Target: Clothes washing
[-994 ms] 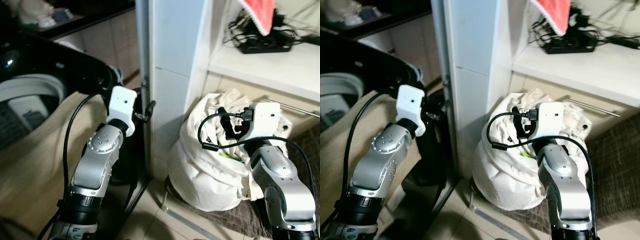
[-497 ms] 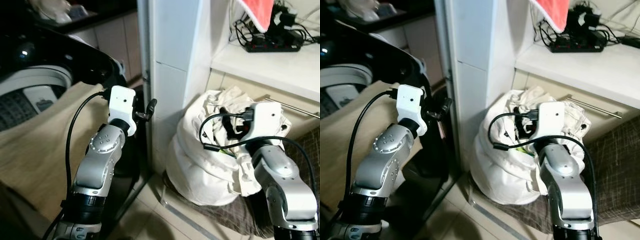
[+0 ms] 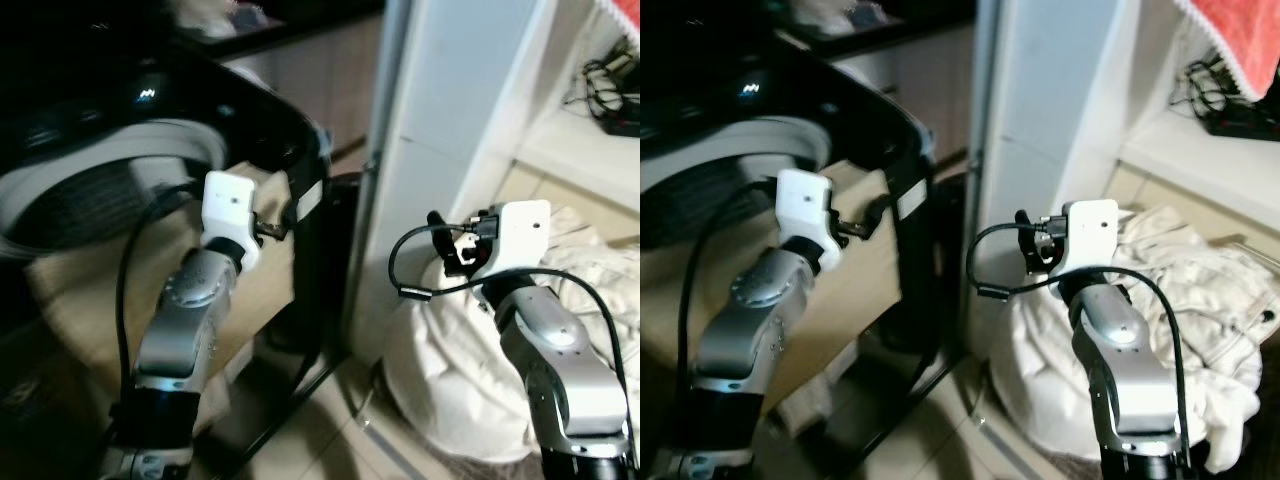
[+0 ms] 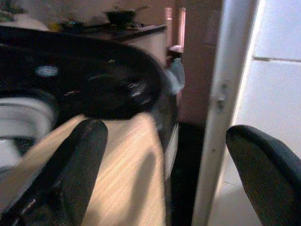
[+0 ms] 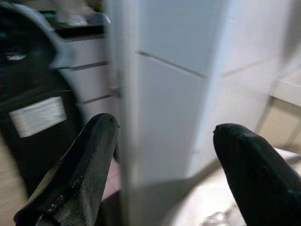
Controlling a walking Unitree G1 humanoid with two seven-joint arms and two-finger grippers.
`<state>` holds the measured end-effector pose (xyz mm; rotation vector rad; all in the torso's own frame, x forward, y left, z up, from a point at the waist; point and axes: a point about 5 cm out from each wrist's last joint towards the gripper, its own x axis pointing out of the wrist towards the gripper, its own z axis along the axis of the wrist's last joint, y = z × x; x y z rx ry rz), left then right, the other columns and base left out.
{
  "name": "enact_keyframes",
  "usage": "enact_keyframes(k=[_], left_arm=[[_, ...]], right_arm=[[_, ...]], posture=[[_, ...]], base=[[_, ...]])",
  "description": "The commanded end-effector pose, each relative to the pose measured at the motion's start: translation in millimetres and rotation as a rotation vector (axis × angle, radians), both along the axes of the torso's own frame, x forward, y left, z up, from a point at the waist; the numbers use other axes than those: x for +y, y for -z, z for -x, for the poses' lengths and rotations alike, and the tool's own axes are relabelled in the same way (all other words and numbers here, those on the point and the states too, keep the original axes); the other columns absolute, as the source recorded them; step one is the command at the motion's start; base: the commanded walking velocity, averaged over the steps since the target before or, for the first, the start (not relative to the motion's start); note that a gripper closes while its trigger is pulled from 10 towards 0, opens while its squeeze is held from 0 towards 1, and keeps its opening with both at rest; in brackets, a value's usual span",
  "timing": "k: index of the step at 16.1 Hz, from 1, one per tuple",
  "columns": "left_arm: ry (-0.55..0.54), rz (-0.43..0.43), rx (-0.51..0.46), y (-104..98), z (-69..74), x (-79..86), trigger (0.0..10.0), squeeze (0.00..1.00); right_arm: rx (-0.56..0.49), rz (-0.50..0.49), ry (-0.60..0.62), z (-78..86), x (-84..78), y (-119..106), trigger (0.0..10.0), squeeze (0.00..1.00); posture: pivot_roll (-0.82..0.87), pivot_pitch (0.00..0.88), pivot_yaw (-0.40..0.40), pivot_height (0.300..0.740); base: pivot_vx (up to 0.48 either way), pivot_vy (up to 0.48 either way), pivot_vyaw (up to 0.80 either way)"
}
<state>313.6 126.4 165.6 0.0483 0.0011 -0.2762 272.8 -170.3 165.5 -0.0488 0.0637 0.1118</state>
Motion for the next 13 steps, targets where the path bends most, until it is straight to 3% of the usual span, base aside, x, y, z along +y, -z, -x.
enact_keyframes(k=[1,5,8,11,13], left_arm=[[0.041,0.009,-0.017,-4.5,0.5,-11.8,10.0,0.00],[0.063,0.019,-0.016,-3.5,2.7,-14.9,10.0,0.00],[0.083,0.051,-0.019,-2.7,6.2,-18.9,10.0,0.00],[0.085,0.034,-0.011,-0.6,5.7,-19.0,10.0,0.00],[0.075,0.026,-0.018,-1.4,4.3,-16.0,10.0,0.00]], right_arm=[[-0.005,0.009,0.024,1.3,-7.2,-0.8,10.0,0.00],[0.006,-0.014,0.031,3.3,-8.2,0.3,10.0,0.00],[0.002,-0.014,0.044,5.1,-9.8,0.3,10.0,0.00],[0.014,-0.025,0.043,5.1,-7.6,1.1,10.0,0.00],[0.021,-0.038,0.041,4.9,-5.6,1.8,10.0,0.00]], posture=[[-0.12,0.000,0.025,0.740],[-0.12,0.000,0.025,0.740],[-0.12,0.000,0.025,0.740],[-0.12,0.000,0.023,0.740],[-0.12,0.000,0.024,0.740]], base=[[0.386,0.000,0.00],[0.374,0.000,-0.52],[0.000,0.000,-0.33],[0.000,0.000,0.00],[0.000,0.000,-0.61]])
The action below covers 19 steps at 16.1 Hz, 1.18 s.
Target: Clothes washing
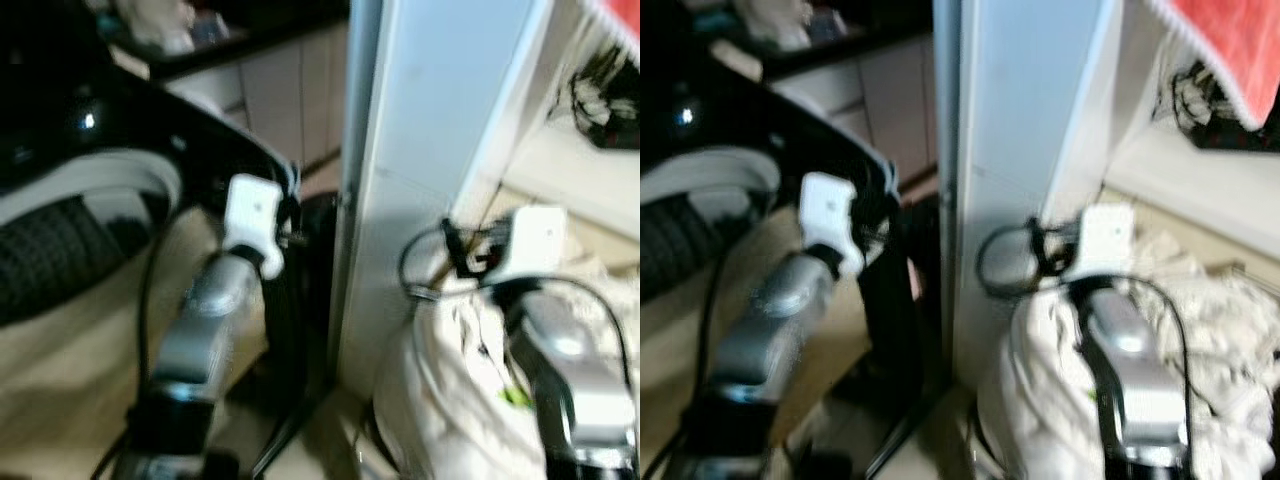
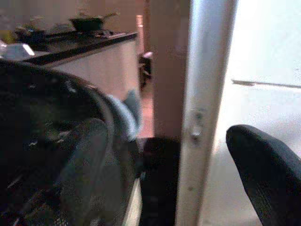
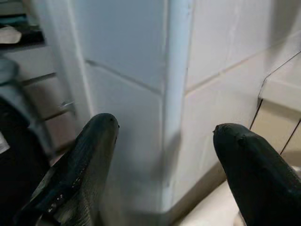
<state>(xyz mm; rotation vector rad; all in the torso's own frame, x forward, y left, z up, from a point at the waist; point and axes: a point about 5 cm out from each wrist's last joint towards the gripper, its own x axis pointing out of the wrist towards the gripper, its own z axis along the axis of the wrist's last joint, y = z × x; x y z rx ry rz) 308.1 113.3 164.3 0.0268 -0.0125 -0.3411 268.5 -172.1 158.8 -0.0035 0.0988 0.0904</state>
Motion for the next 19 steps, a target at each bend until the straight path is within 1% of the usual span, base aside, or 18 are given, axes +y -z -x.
enact_keyframes(k=[1,3,9,10,11,13,18,19], left_arm=[[0.009,0.003,-0.004,-2.8,-1.7,-1.9,10.0,0.00],[0.017,0.003,-0.008,-4.0,-2.4,-1.6,10.0,0.00],[0.011,-0.013,0.011,-2.0,-3.4,-1.6,10.0,0.00],[-0.002,-0.072,-0.017,-3.0,-3.7,-1.1,10.0,0.00],[-0.009,-0.106,-0.028,-3.3,-3.8,-1.2,10.0,0.00],[-0.022,-0.075,-0.011,-2.8,-4.9,-2.0,10.0,0.00],[-0.046,-0.088,-0.019,-3.1,-6.1,-0.1,10.0,0.00],[-0.047,-0.088,-0.020,-3.4,-6.2,-0.2,10.0,0.00]], right_arm=[[-0.015,0.001,0.017,0.5,-3.7,-4.7,10.0,0.00],[-0.014,-0.003,0.020,0.5,-4.2,-5.0,10.0,0.00],[-0.012,-0.016,0.028,0.7,-5.1,-5.5,10.0,0.00],[-0.012,-0.011,0.030,0.8,-5.6,-5.6,10.0,0.00],[-0.012,-0.008,0.032,0.9,-5.9,-5.9,10.0,0.00],[-0.011,-0.005,0.029,0.4,-6.3,-6.2,10.0,0.00],[-0.015,0.042,-0.001,-1.5,-5.4,-7.9,10.0,0.00],[-0.015,0.043,-0.005,-1.7,-4.9,-7.9,10.0,0.00]], posture=[[-0.12,0.000,0.024,0.740],[-0.12,0.000,0.026,0.740],[-0.12,0.000,0.029,0.740],[-0.12,0.000,0.030,0.740],[-0.12,0.000,0.030,0.740],[-0.12,0.000,0.027,0.740],[-0.12,0.000,0.022,0.740],[-0.12,0.000,0.023,0.740]], base=[[0.000,0.000,-0.80],[0.000,0.172,-0.80],[0.000,0.412,-0.80],[0.000,-0.480,0.00],[0.000,-0.480,0.00],[0.000,-0.480,0.00],[0.000,-0.480,0.00],[0.000,-0.480,0.80]])
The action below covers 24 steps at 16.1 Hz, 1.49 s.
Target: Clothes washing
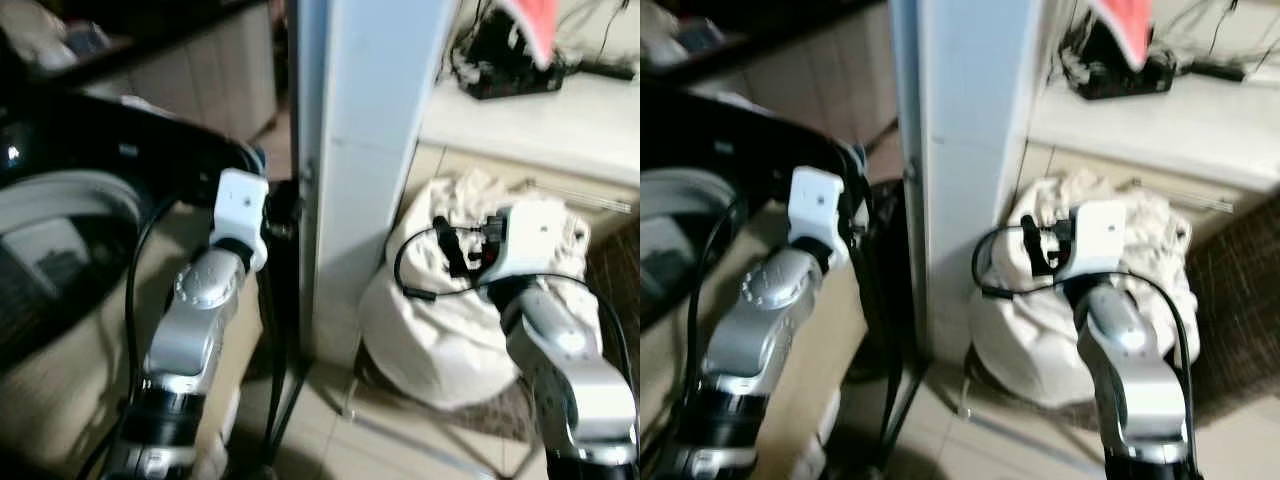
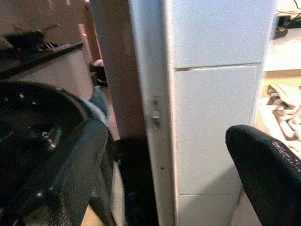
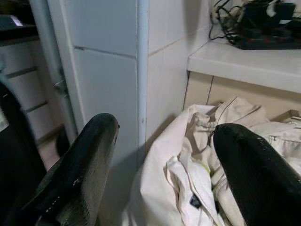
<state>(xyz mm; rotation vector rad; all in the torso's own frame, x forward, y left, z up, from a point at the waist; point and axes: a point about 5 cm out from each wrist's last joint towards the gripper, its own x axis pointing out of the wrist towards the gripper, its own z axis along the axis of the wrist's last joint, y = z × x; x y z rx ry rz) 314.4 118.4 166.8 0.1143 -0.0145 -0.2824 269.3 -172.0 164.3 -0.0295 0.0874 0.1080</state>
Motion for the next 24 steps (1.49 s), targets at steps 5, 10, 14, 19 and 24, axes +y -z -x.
enact_keyframes(k=[5,10,14,19,24], left_arm=[[0.009,-0.002,-0.008,-2.0,0.3,-5.9,10.0,0.00],[0.009,0.070,0.029,-0.9,-3.4,-6.0,10.0,0.00],[-0.003,0.065,0.029,0.4,-3.6,-3.6,10.0,0.00],[0.001,0.073,0.024,0.6,-1.8,2.1,10.0,0.00],[-0.013,0.093,0.049,20.1,9.0,15.5,10.0,0.00]], right_arm=[[-0.006,0.025,0.013,-2.1,-5.4,-2.7,10.0,0.00],[-0.012,-0.007,0.051,-1.9,-9.9,-1.6,10.0,0.00],[-0.012,-0.004,0.036,-1.6,-6.8,-1.0,10.0,0.00],[-0.006,-0.011,0.003,-1.0,-1.2,-0.2,10.0,0.00],[0.001,0.041,-0.003,0.5,1.9,12.9,10.0,0.00]], posture=[[-0.12,0.000,0.027,0.740],[-0.12,0.000,0.035,0.740],[-0.11,0.000,0.030,0.740],[-0.12,0.000,0.026,0.740],[-0.12,0.000,0.022,0.740]], base=[[0.000,-0.480,0.80],[0.000,0.095,0.32],[0.000,0.000,0.00],[0.241,0.000,0.00],[0.361,0.000,0.00]])
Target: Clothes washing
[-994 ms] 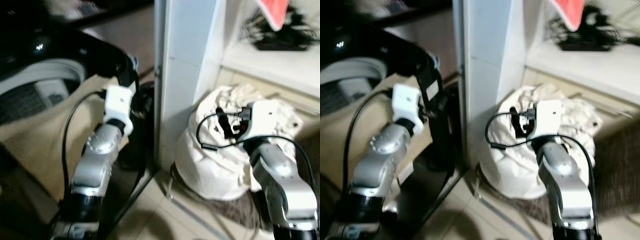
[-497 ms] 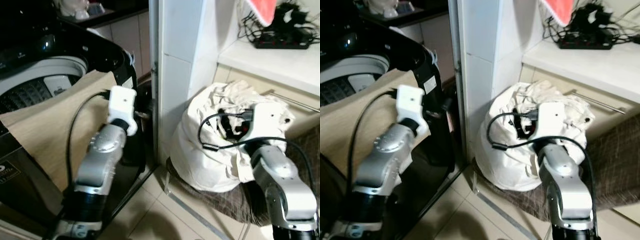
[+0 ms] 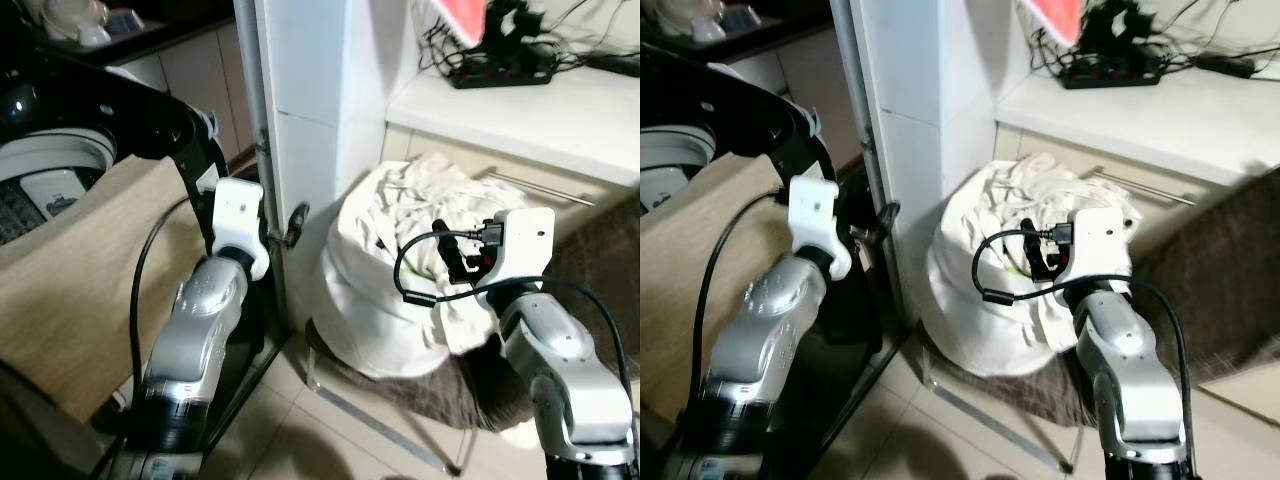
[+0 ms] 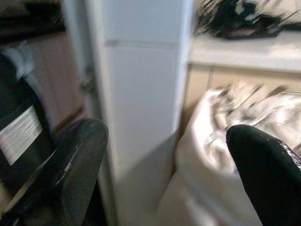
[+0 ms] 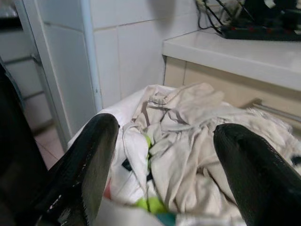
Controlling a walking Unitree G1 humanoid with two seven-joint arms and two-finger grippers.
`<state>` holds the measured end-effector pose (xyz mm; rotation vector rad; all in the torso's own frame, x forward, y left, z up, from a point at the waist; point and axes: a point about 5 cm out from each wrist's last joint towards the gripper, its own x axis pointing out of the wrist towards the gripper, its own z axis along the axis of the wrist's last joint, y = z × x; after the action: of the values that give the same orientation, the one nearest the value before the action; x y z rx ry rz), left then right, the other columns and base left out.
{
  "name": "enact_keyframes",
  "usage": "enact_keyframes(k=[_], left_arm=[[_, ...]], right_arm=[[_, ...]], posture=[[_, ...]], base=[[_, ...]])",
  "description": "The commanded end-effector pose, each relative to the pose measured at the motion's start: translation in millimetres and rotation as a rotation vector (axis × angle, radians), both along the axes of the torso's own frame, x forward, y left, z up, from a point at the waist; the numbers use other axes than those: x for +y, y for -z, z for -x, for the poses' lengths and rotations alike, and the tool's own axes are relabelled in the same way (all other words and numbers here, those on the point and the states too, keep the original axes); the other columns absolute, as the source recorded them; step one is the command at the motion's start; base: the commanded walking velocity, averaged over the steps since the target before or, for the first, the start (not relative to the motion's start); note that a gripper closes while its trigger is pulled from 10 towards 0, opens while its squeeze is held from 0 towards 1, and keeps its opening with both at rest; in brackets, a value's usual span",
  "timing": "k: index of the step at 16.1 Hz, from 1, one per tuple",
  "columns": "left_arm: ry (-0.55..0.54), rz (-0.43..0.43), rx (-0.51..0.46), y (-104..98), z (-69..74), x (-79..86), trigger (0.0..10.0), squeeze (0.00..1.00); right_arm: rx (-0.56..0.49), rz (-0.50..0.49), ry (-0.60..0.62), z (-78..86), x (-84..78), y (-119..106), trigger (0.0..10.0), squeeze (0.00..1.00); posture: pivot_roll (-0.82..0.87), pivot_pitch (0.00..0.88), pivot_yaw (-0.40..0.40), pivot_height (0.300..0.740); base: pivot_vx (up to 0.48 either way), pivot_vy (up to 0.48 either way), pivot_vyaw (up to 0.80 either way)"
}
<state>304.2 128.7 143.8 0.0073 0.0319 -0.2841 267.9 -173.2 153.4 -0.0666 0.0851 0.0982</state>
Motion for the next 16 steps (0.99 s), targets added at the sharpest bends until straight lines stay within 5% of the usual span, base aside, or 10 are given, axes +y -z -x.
enact_keyframes(k=[1,4,7,16], left_arm=[[-0.025,-0.014,-0.013,3.0,4.0,12.3,10.0,0.00],[-0.050,-0.006,-0.060,3.7,13.0,24.3,10.0,0.00],[-0.026,0.014,-0.099,5.1,24.6,28.0,10.0,0.00],[0.014,0.030,-0.115,4.7,23.1,23.5,10.0,0.00]], right_arm=[[0.010,0.035,0.002,1.0,2.4,9.7,10.0,0.00],[0.000,0.044,-0.044,8.5,5.1,20.0,10.0,0.00],[-0.039,-0.072,-0.048,16.3,4.0,25.0,10.0,0.00],[-0.053,-0.121,-0.046,24.9,3.0,29.6,10.0,0.00]], posture=[[-0.11,0.000,0.022,0.740],[-0.11,0.000,0.022,0.740],[-0.11,0.000,0.027,0.740],[-0.11,0.000,0.035,0.740]], base=[[0.368,0.000,0.00],[0.375,0.000,0.00],[0.381,0.000,0.00],[0.293,0.000,0.00]])
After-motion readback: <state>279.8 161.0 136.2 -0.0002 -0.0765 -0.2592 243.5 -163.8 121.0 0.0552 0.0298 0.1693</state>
